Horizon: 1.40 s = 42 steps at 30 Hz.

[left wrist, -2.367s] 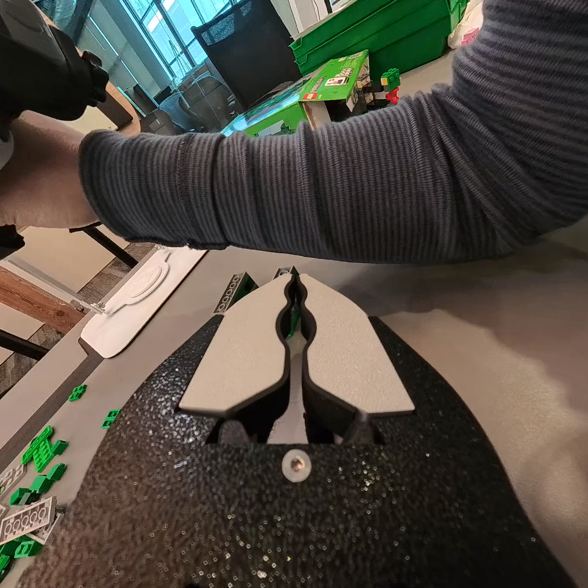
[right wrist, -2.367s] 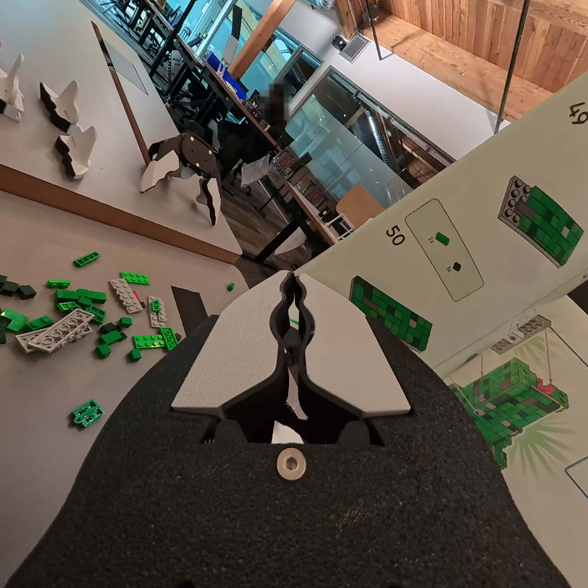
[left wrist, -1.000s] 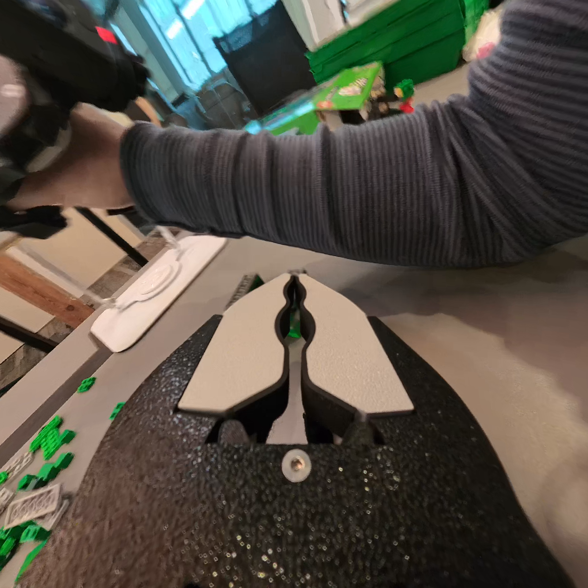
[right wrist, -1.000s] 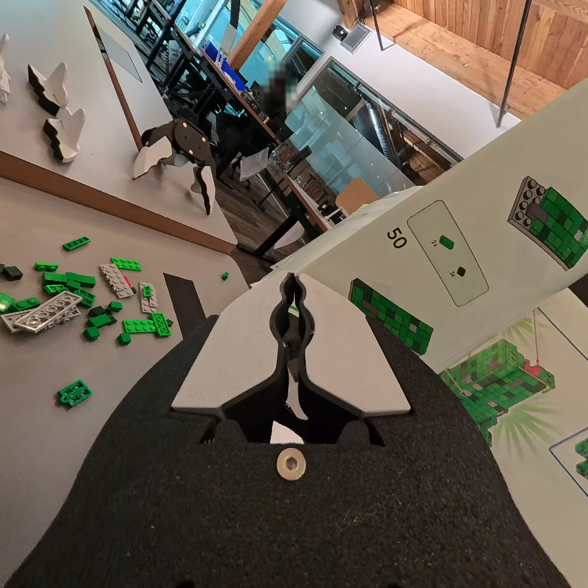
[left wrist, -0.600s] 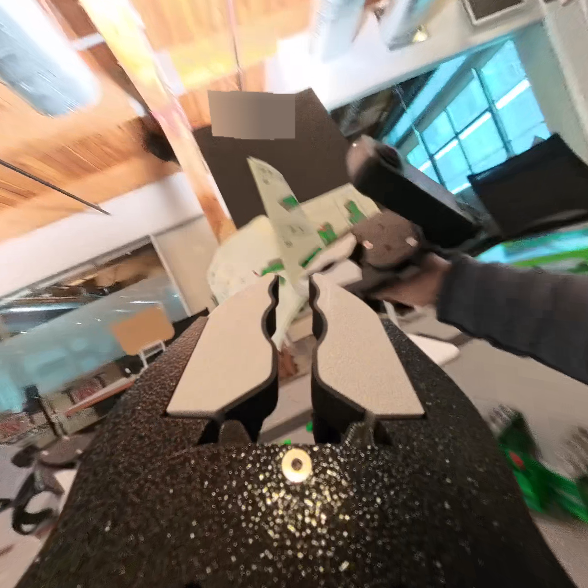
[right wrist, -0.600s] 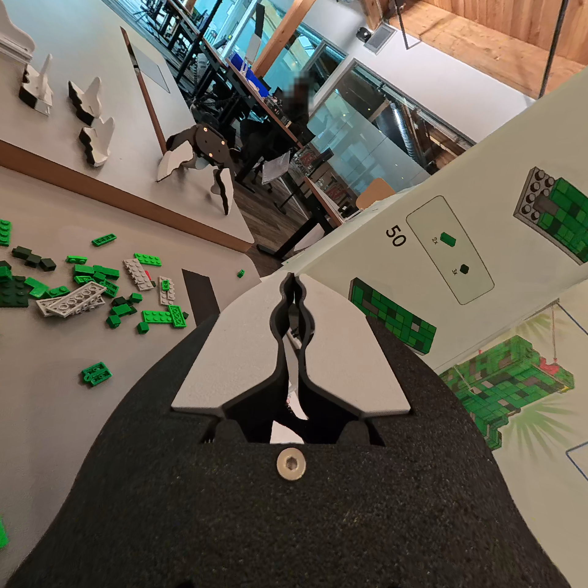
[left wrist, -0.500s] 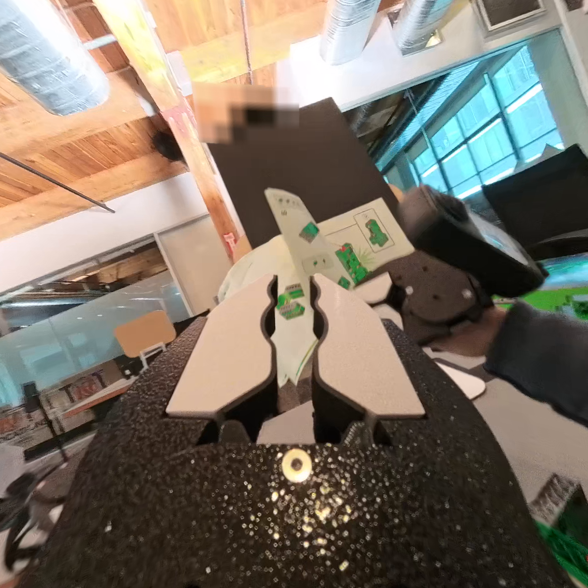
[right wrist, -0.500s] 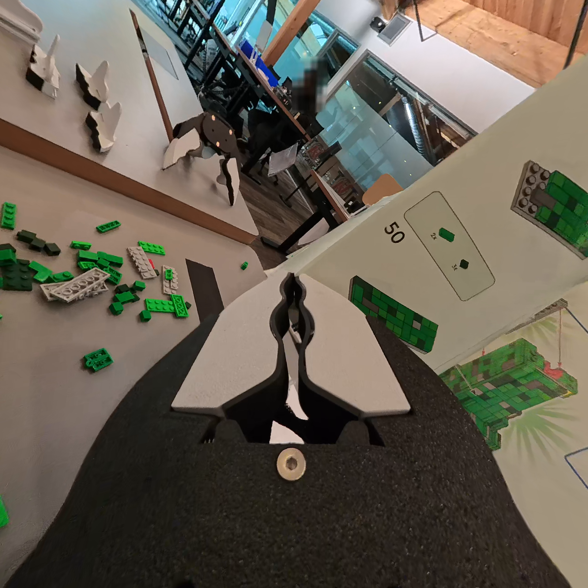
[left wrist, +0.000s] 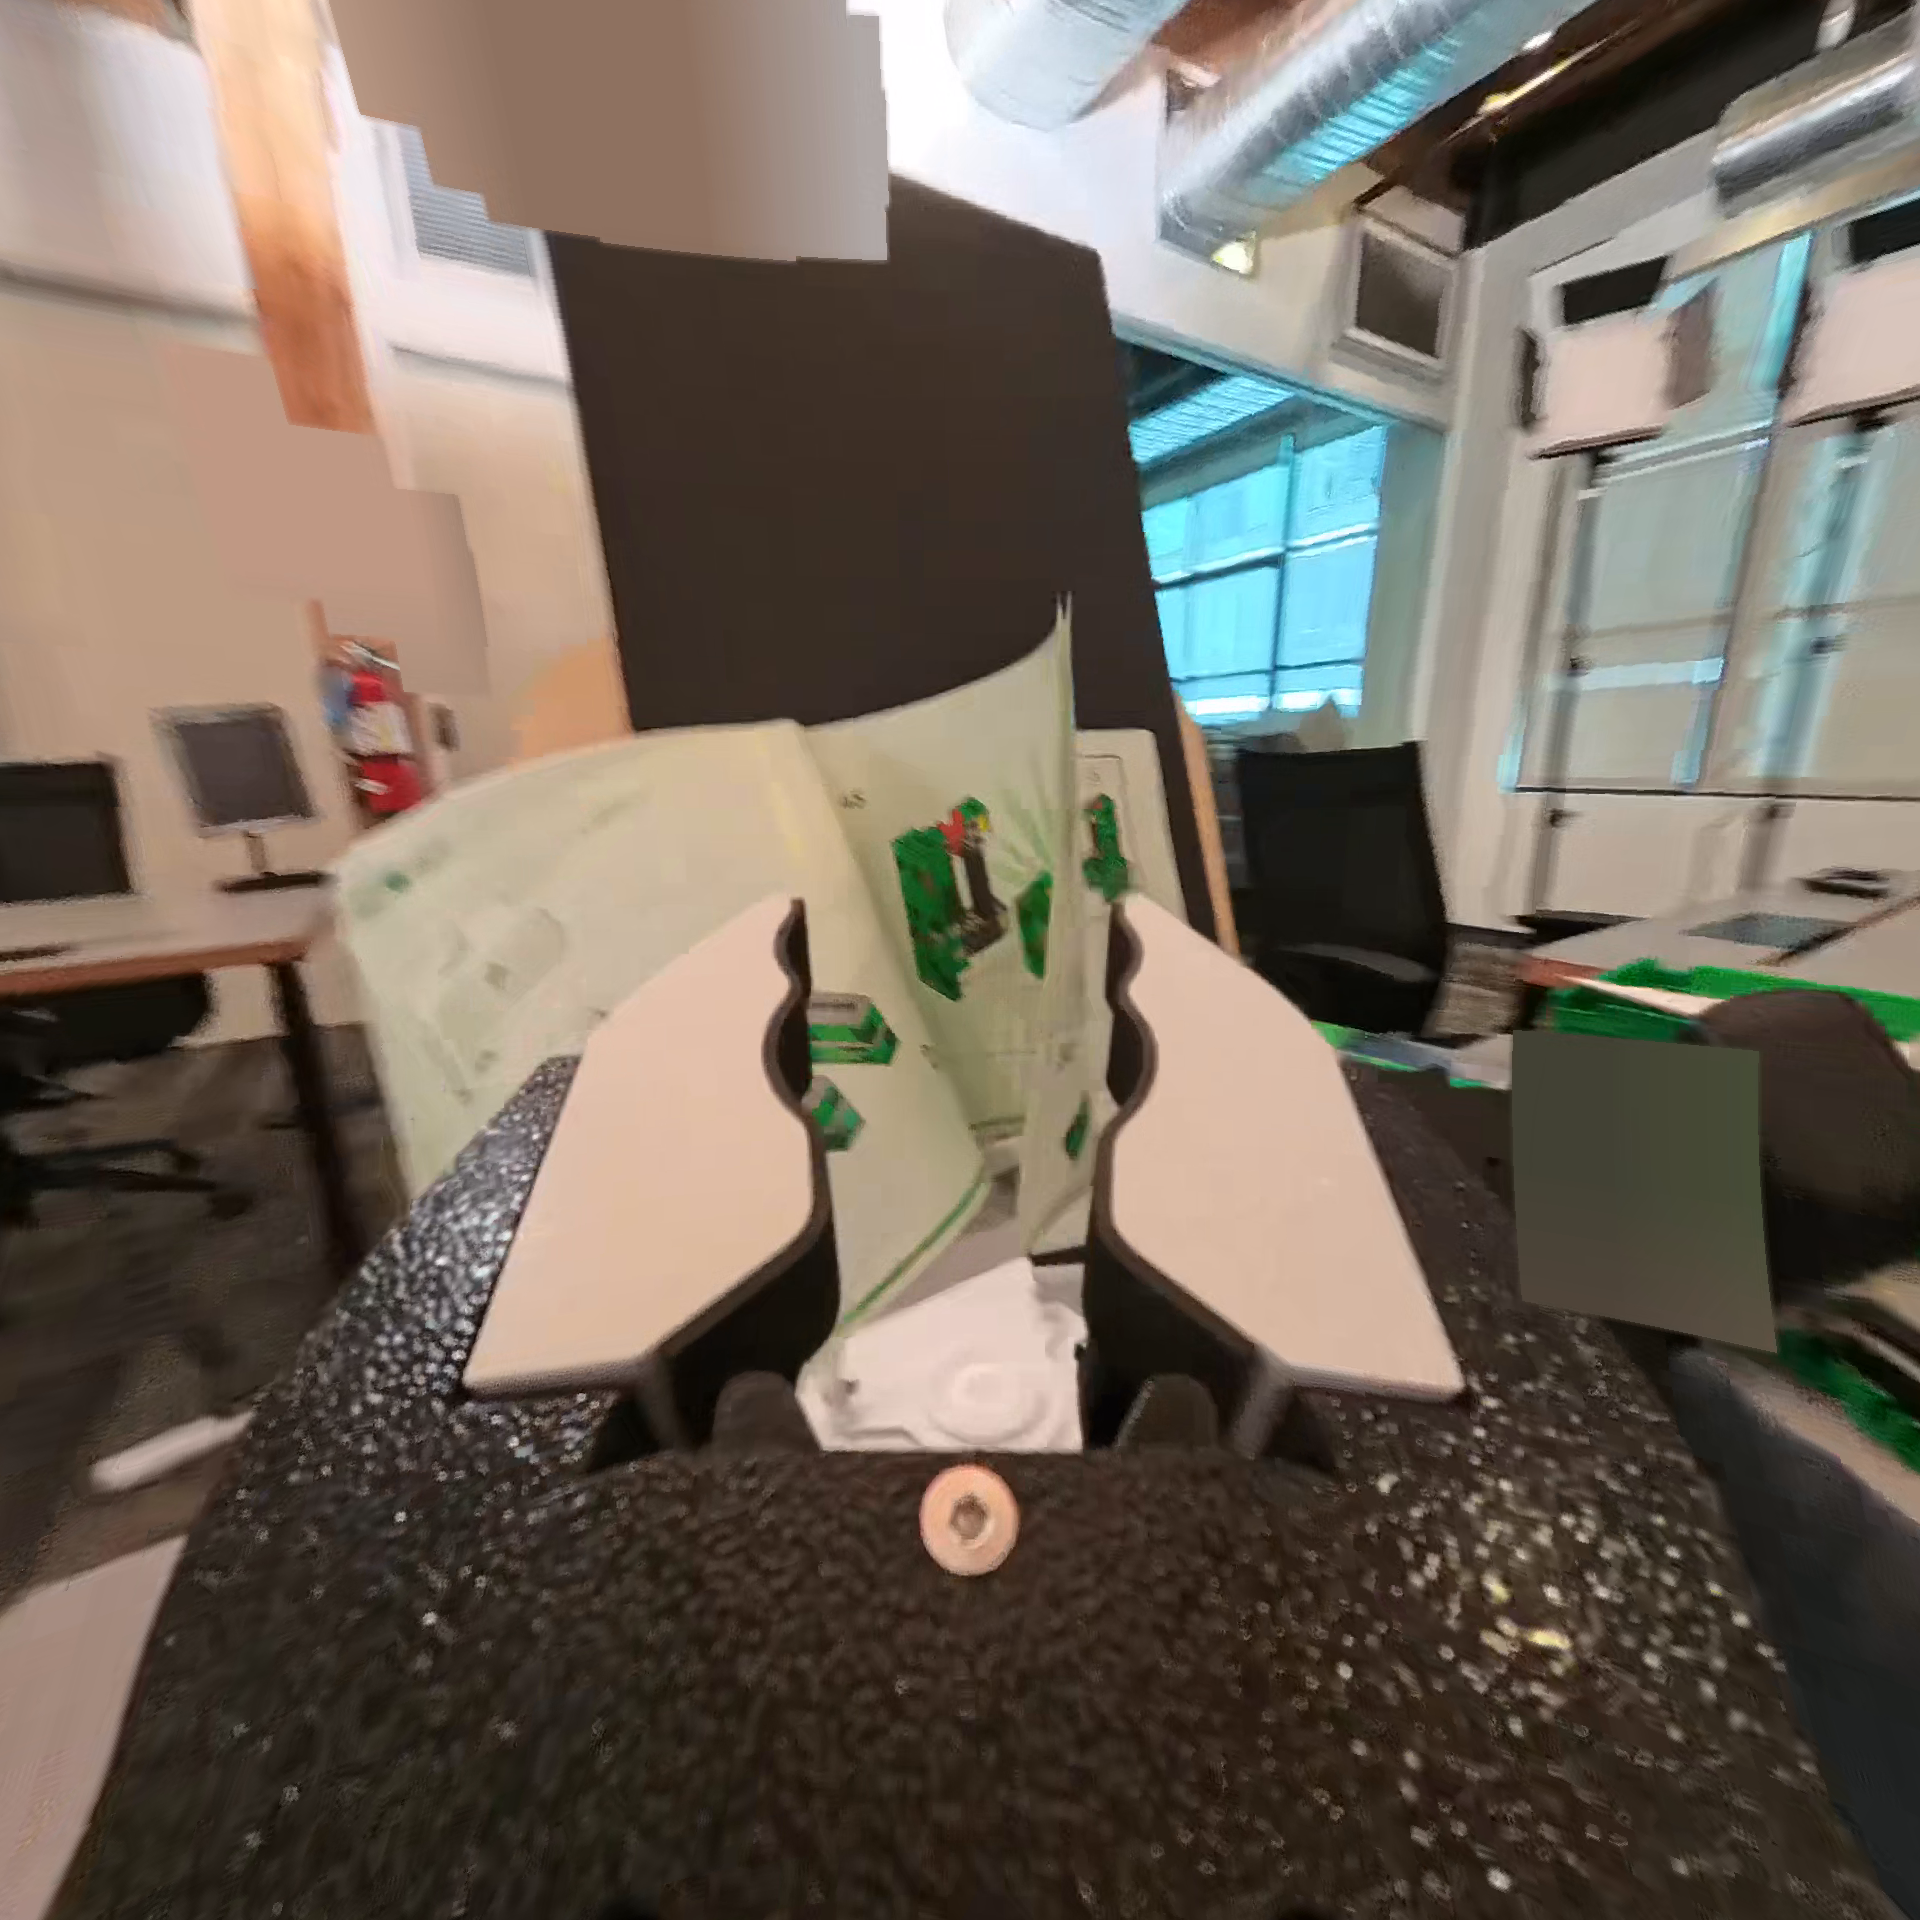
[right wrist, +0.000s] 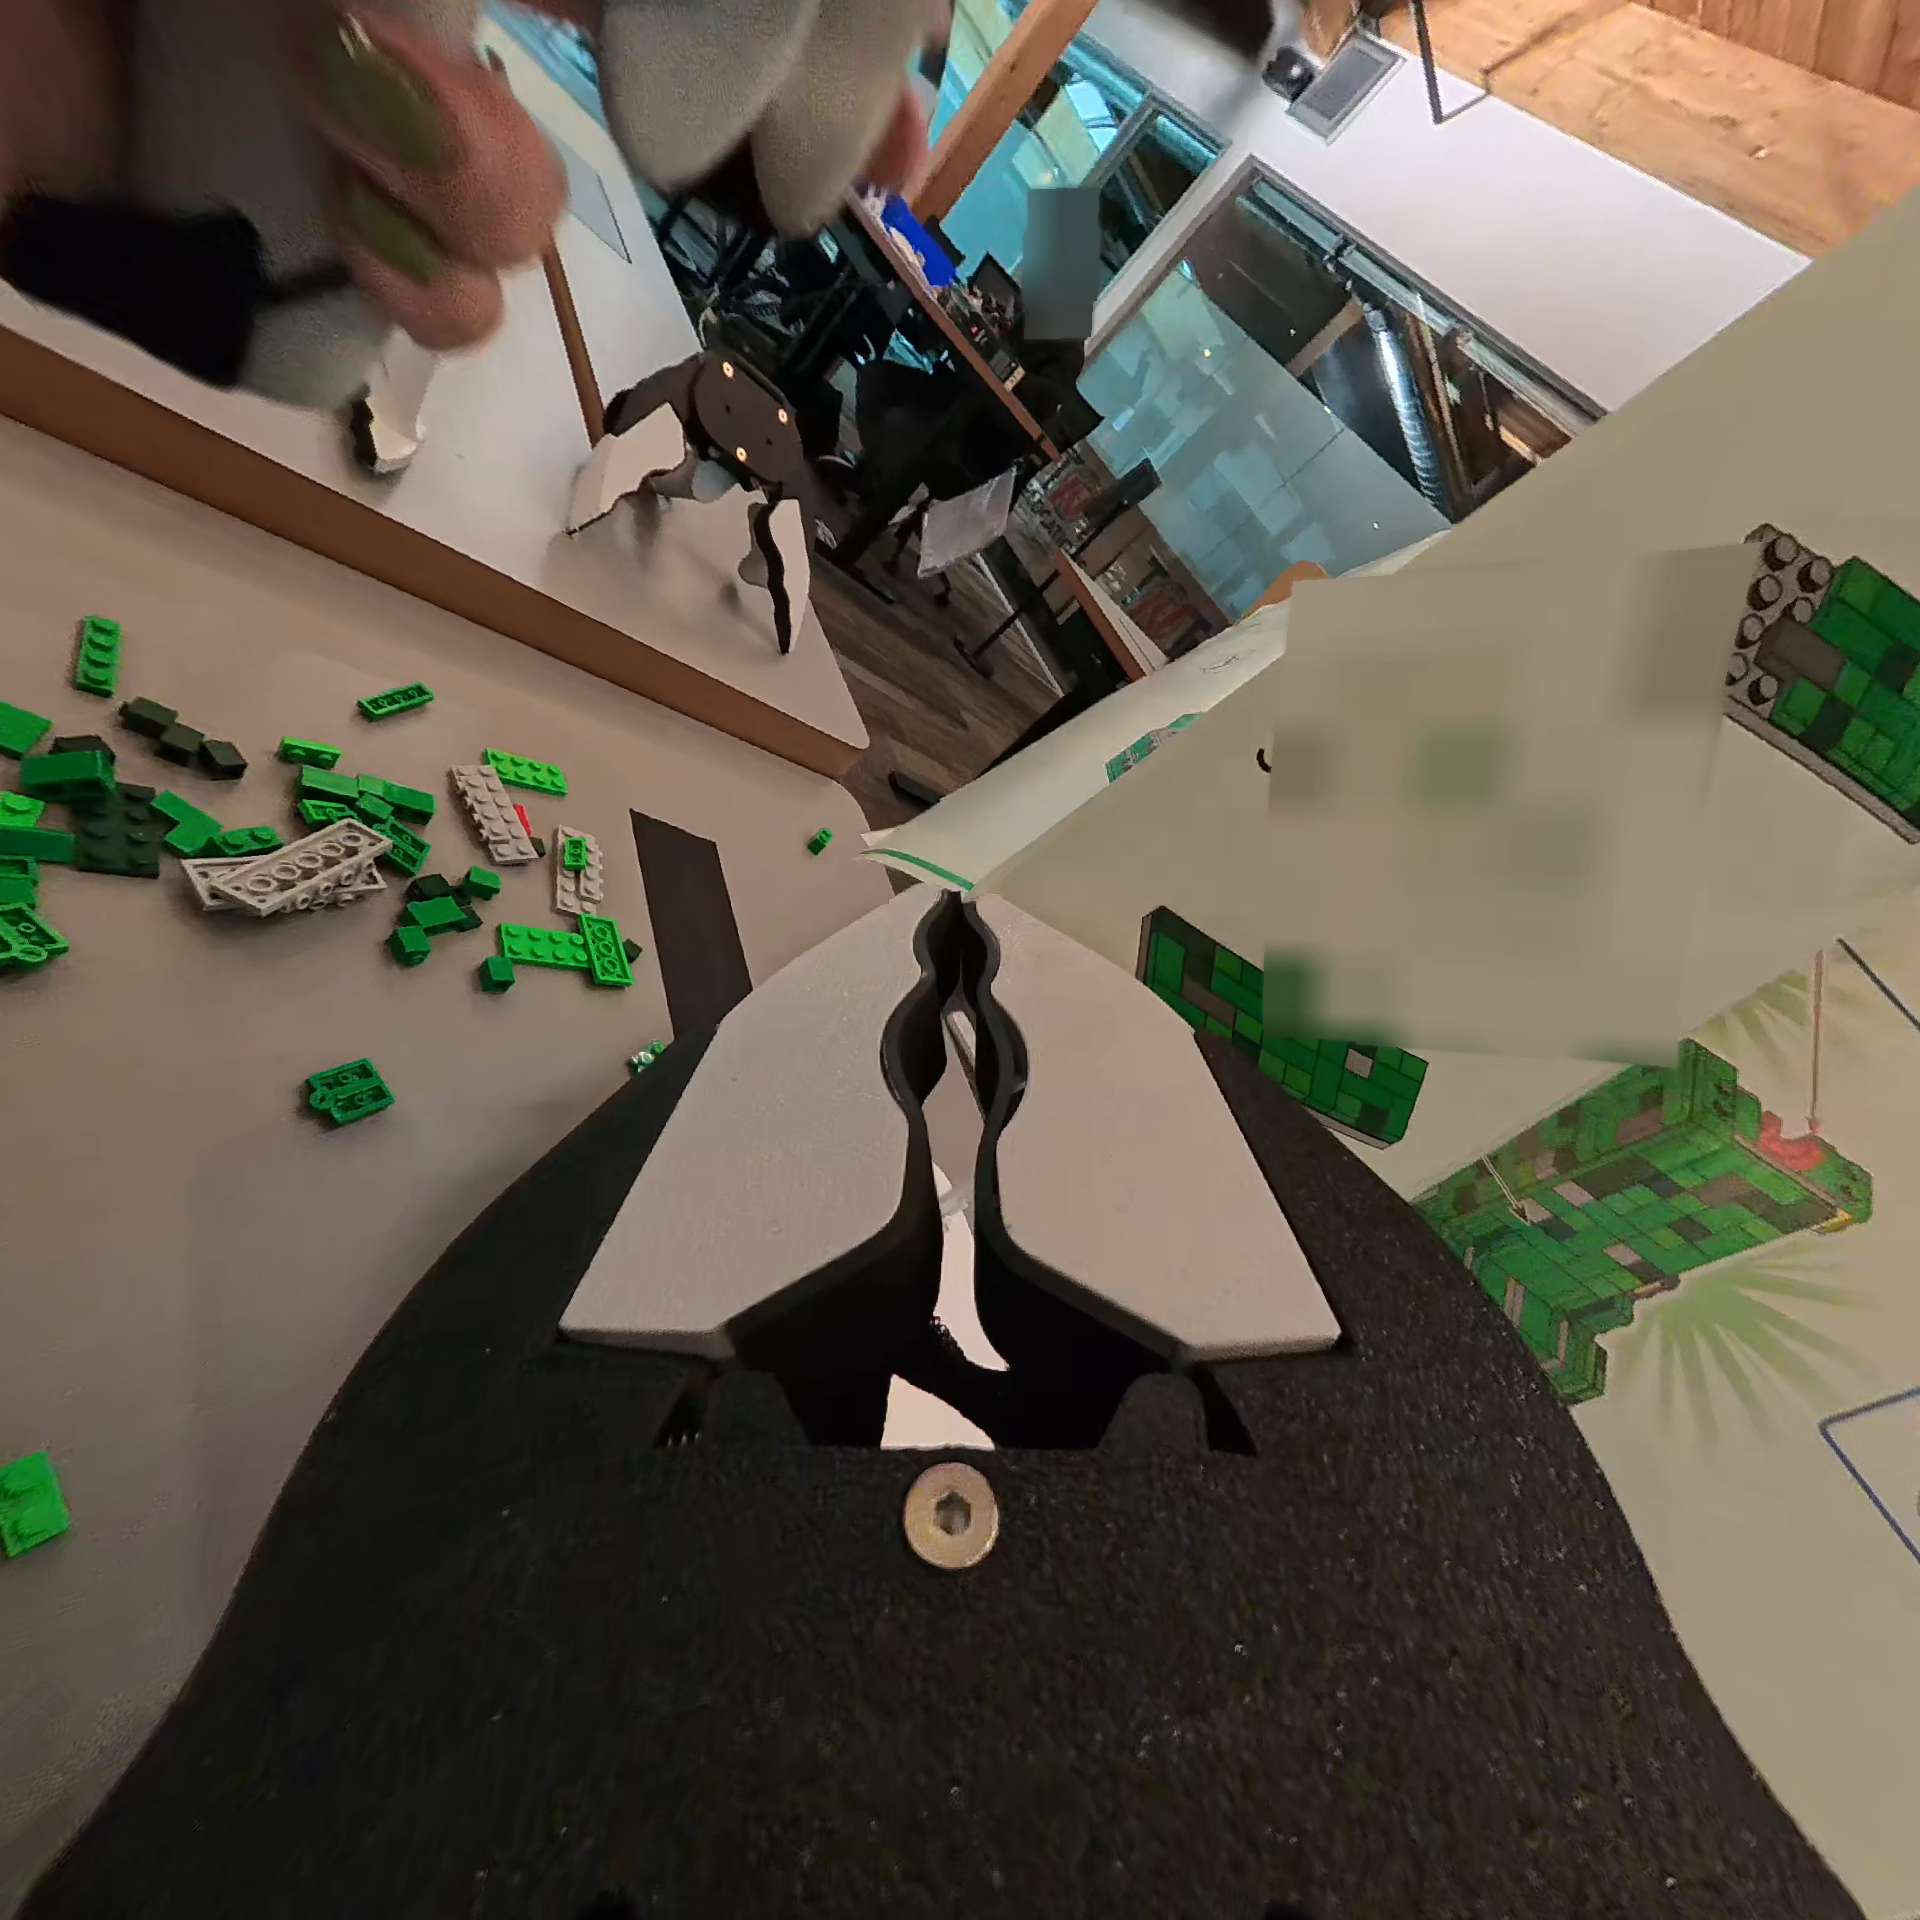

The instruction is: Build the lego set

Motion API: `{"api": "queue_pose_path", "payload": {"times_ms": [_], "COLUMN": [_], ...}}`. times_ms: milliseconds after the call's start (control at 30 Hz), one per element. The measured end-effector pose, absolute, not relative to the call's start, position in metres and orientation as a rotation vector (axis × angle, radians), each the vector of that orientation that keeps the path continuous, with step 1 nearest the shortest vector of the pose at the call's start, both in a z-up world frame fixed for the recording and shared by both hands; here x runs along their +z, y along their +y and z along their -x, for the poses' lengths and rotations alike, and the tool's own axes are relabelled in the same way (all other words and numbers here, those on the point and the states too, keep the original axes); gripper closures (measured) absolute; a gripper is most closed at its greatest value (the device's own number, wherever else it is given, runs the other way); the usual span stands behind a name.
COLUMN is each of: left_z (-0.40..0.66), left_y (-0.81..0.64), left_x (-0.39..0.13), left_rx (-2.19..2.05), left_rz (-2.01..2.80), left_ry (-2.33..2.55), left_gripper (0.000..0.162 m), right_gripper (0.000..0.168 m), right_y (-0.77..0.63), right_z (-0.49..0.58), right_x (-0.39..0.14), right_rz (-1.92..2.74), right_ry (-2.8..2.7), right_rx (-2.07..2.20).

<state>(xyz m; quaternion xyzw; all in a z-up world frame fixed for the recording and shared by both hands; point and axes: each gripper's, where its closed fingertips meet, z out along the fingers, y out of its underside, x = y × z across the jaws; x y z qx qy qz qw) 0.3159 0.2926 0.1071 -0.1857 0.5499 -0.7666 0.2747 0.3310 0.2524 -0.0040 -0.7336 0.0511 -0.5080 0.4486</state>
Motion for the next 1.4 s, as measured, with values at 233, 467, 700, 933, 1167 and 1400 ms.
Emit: {"api": "queue_pose_path", "payload": {"times_ms": [233,467,700,933,1167,1400], "left_z": [-0.319,-0.316,-0.315,-0.32,-0.312,-0.307], "left_y": [0.262,0.258,0.261,0.271,0.258,0.248], "left_x": [0.08,0.077,0.076,0.065,0.054,0.043], "left_rx": [-2.186,-2.096,-2.154,-2.186,-2.293,-2.226], "left_rz": [0.471,0.387,0.382,0.412,0.324,0.223], "left_ry": [1.716,1.705,1.715,1.786,1.895,1.972], "left_gripper": [0.109,0.139,0.15,0.15,0.153,0.158], "right_gripper": [0.168,0.168,0.168,0.168,0.168,0.168], "right_y": [0.253,0.259,0.259,0.256,0.254,0.253], "right_z": [-0.327,-0.324,-0.322,-0.317,-0.307,-0.304], "right_x": [-0.006,-0.015,-0.017,-0.01,0.003,0.004], "right_rz": [1.838,1.883,1.896,1.839,1.748,1.736], "right_ry": [0.094,0.069,0.061,0.07,0.063,0.057], "right_rx": [-1.243,-1.172,-1.161,-1.112,-1.033,-1.006]}}
